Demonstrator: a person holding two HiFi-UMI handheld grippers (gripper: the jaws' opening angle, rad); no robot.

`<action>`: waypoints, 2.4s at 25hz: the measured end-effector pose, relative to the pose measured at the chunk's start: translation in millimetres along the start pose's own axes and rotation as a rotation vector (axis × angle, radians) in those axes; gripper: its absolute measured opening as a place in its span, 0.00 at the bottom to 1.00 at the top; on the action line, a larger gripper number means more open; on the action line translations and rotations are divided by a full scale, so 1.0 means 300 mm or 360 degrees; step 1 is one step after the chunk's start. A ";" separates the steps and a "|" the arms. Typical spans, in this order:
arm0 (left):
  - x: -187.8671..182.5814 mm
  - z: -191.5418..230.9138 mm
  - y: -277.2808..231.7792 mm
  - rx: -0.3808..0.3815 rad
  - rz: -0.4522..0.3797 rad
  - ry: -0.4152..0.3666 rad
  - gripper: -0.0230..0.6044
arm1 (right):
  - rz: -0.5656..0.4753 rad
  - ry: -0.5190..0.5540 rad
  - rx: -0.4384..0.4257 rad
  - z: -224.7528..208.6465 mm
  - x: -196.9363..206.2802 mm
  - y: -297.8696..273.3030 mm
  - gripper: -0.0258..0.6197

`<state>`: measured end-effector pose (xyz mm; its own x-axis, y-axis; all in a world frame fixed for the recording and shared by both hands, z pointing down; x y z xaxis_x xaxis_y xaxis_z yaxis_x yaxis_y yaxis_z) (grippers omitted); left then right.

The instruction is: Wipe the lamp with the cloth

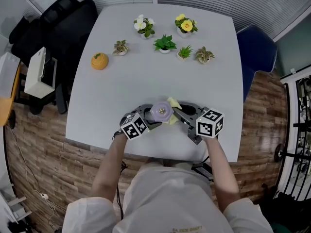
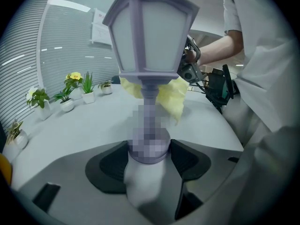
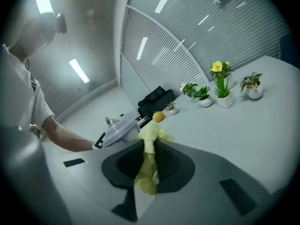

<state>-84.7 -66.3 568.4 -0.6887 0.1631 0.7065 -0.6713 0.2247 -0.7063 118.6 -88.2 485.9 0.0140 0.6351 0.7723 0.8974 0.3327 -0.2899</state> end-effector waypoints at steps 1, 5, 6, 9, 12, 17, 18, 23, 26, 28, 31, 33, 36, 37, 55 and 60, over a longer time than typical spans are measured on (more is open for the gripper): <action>0.000 0.001 -0.001 -0.0001 0.0000 -0.0001 0.49 | -0.0020 -0.0012 -0.0002 0.000 -0.005 0.011 0.13; -0.001 0.001 -0.003 -0.0003 0.0000 -0.0003 0.49 | -0.0070 -0.0024 0.0027 0.004 -0.012 0.053 0.13; -0.001 0.000 -0.003 -0.0003 0.0000 -0.0004 0.49 | -0.0099 -0.0036 0.0034 0.008 -0.016 0.066 0.13; 0.000 -0.002 -0.001 -0.0004 -0.0001 -0.0006 0.49 | -0.0236 -0.0087 0.0029 0.033 -0.049 0.103 0.13; 0.001 0.001 -0.002 -0.0008 -0.0003 -0.0011 0.49 | -0.0294 -0.0046 0.0013 0.069 -0.088 0.107 0.13; 0.004 -0.004 -0.001 -0.0004 0.0003 -0.0009 0.49 | -0.0207 0.0145 0.0032 0.139 -0.122 0.079 0.13; 0.004 -0.004 0.000 -0.0005 0.0004 -0.0009 0.49 | -0.0173 0.0191 0.0051 0.150 -0.127 0.072 0.13; 0.003 -0.003 -0.004 -0.0008 0.0004 -0.0010 0.49 | -0.0033 0.0409 0.0139 0.189 -0.168 0.048 0.13; 0.003 -0.001 -0.004 -0.0009 0.0005 -0.0010 0.49 | 0.0035 0.0494 0.0156 0.208 -0.199 0.020 0.14; 0.004 0.000 -0.004 -0.0009 0.0006 -0.0009 0.49 | 0.0091 0.0526 0.0155 0.214 -0.213 -0.004 0.14; 0.003 -0.001 -0.004 -0.0008 0.0007 -0.0008 0.49 | 0.0150 0.0520 0.0128 0.220 -0.229 -0.033 0.14; 0.001 -0.002 -0.001 -0.0008 0.0007 -0.0010 0.49 | 0.0169 0.0505 0.0104 0.228 -0.242 -0.047 0.14; 0.000 -0.005 0.001 -0.0012 0.0007 -0.0013 0.49 | 0.0210 0.0508 0.0091 0.238 -0.255 -0.073 0.14; 0.001 -0.006 0.001 -0.0014 0.0007 -0.0013 0.49 | 0.0227 0.0496 0.0086 0.239 -0.258 -0.083 0.14; -0.002 0.000 0.000 -0.0006 0.0016 -0.0004 0.49 | 0.0344 0.0463 -0.0018 0.298 -0.290 -0.161 0.14; 0.001 -0.002 -0.002 -0.0005 0.0017 -0.0002 0.49 | 0.0356 0.0473 -0.0049 0.319 -0.283 -0.164 0.14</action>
<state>-84.3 -65.8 568.9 -0.6962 0.1646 0.6987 -0.6629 0.2257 -0.7138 31.1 -91.7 380.5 0.3345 0.4580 0.8236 0.8705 0.1847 -0.4563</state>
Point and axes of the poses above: the fingertips, and each gripper's own axes: y backward along the fingers, z to its left, x out of its underside, the point moved 10 cm from there along y, backward along the fingers, and after that the axes turned 1 degree about -y, right-handed, at the moved point
